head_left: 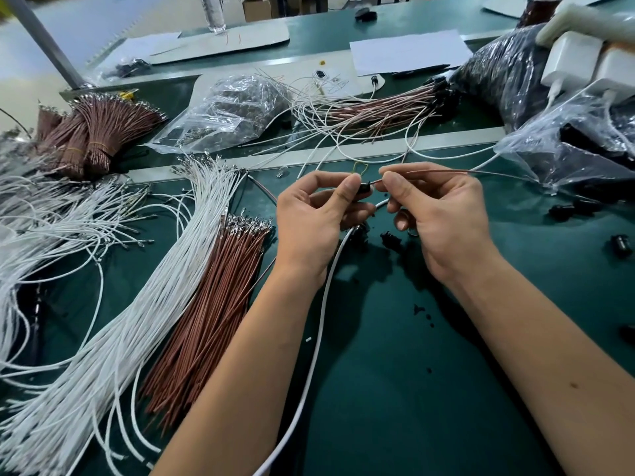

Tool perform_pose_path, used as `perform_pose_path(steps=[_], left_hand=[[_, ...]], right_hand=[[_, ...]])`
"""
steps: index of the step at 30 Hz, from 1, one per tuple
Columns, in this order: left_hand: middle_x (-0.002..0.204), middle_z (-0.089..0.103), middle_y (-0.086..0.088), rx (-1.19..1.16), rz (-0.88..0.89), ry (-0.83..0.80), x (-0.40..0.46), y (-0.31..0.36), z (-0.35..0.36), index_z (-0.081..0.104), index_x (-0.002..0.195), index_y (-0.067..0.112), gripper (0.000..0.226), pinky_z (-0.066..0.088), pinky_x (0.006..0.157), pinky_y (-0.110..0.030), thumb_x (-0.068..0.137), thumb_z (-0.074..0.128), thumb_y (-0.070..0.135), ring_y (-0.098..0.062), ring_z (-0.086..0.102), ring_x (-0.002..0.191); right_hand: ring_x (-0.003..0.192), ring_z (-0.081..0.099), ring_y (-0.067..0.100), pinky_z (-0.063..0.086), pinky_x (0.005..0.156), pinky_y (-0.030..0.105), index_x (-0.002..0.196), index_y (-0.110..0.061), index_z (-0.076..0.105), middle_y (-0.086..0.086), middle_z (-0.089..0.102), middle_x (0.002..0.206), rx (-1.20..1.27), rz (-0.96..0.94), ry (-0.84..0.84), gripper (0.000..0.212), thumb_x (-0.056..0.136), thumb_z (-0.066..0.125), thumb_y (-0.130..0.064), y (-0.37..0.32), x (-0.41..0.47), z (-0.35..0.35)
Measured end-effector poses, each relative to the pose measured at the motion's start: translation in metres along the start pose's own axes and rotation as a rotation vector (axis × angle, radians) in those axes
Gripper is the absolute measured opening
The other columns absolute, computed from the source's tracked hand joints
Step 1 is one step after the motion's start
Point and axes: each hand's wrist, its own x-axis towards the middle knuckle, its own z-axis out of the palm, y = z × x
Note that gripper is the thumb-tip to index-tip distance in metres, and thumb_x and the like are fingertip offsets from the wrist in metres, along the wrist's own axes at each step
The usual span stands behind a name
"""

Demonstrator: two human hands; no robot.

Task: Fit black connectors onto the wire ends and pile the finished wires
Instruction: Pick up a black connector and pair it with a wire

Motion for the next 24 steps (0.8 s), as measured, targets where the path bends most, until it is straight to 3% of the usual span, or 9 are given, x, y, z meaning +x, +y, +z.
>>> perform_pose_path(steps=[4, 13, 18, 24], left_hand=[[0.091, 0.076, -0.021, -0.059, -0.039, 0.003, -0.0013, 0.0003, 0.0018, 0.068, 0.097, -0.001, 0.007, 0.061, 0.07, -0.027, 0.092, 0.07, 0.003, -0.02, 0.072, 0.065], [0.082, 0.075, -0.015, -0.104, -0.061, 0.003, -0.0017, 0.0005, 0.0017, 0.069, 0.096, 0.0, 0.011, 0.06, 0.071, -0.026, 0.086, 0.074, 0.001, -0.021, 0.073, 0.068], [0.092, 0.076, -0.021, -0.132, -0.05, -0.03, -0.0024, 0.0016, 0.0005, 0.069, 0.099, -0.003, 0.019, 0.061, 0.08, -0.032, 0.082, 0.073, -0.01, -0.03, 0.074, 0.081], [0.087, 0.075, -0.019, -0.112, -0.012, -0.058, -0.004, 0.001, 0.0034, 0.068, 0.102, -0.006, 0.02, 0.062, 0.077, -0.031, 0.084, 0.07, -0.014, -0.029, 0.075, 0.076]], right_hand=[[0.057, 0.06, 0.015, 0.044, 0.045, 0.023, 0.091, -0.011, 0.078, 0.01, 0.077, 0.079, -0.006, -0.074, 0.024, 0.005, 0.089, 0.077, -0.006, -0.0009, -0.0008, -0.001], [0.057, 0.06, 0.013, 0.043, 0.047, 0.023, 0.088, -0.017, 0.081, 0.009, 0.076, 0.077, -0.051, -0.059, 0.014, 0.006, 0.086, 0.081, -0.011, 0.0007, -0.0024, 0.0008], [0.056, 0.056, 0.009, 0.041, 0.046, 0.02, 0.088, -0.015, 0.079, -0.002, 0.074, 0.072, -0.009, 0.018, 0.036, 0.006, 0.087, 0.079, -0.009, 0.0009, -0.0023, 0.0024], [0.056, 0.053, 0.01, 0.037, 0.044, 0.019, 0.086, -0.012, 0.079, 0.004, 0.072, 0.077, 0.154, 0.131, 0.031, 0.015, 0.074, 0.081, -0.02, -0.0022, -0.0004, 0.0003]])
